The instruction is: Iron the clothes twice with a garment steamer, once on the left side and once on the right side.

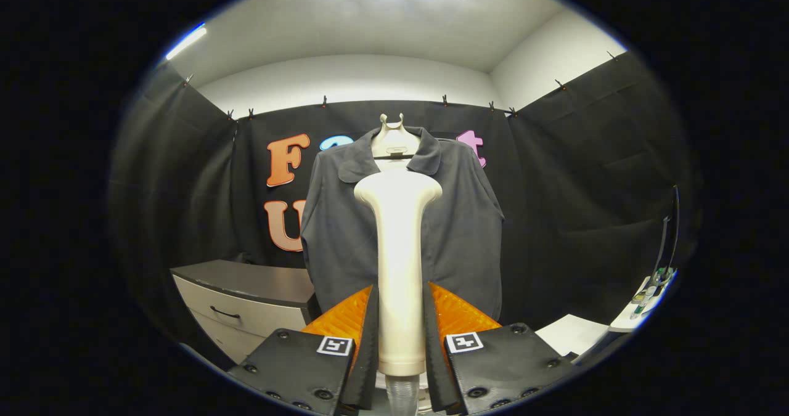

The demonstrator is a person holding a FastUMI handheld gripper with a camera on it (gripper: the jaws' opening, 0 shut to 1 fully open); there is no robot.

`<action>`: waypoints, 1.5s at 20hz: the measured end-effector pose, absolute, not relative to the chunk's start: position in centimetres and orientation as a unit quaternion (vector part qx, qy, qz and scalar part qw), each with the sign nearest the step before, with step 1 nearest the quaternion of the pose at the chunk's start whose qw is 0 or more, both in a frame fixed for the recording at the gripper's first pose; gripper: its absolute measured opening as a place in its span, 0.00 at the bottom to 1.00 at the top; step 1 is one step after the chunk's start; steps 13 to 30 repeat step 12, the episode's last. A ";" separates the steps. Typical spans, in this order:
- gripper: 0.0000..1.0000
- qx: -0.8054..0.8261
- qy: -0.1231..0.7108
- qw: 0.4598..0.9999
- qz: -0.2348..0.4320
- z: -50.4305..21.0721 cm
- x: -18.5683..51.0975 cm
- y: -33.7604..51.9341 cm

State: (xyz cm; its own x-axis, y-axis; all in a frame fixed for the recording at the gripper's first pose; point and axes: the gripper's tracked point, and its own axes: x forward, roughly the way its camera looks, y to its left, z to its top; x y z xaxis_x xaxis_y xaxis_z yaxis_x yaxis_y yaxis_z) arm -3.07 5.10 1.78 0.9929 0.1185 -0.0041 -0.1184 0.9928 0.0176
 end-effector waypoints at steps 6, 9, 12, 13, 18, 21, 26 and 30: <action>0.41 0.000 -0.011 0.998 0.059 3.2 -3.9 5.1; 0.41 0.000 -0.007 0.998 0.058 2.9 -3.7 4.9; 0.41 0.001 -0.003 0.998 0.055 2.6 -3.6 4.8; 0.41 0.001 -0.003 0.998 0.055 2.6 -3.6 4.8; 0.41 0.001 -0.003 0.998 0.055 2.6 -3.6 4.8; 0.41 0.001 -0.003 0.998 0.055 2.6 -3.6 4.8; 0.41 0.001 -0.003 0.998 0.055 2.6 -3.6 4.8; 0.41 0.001 -0.003 0.998 0.055 2.6 -3.6 4.8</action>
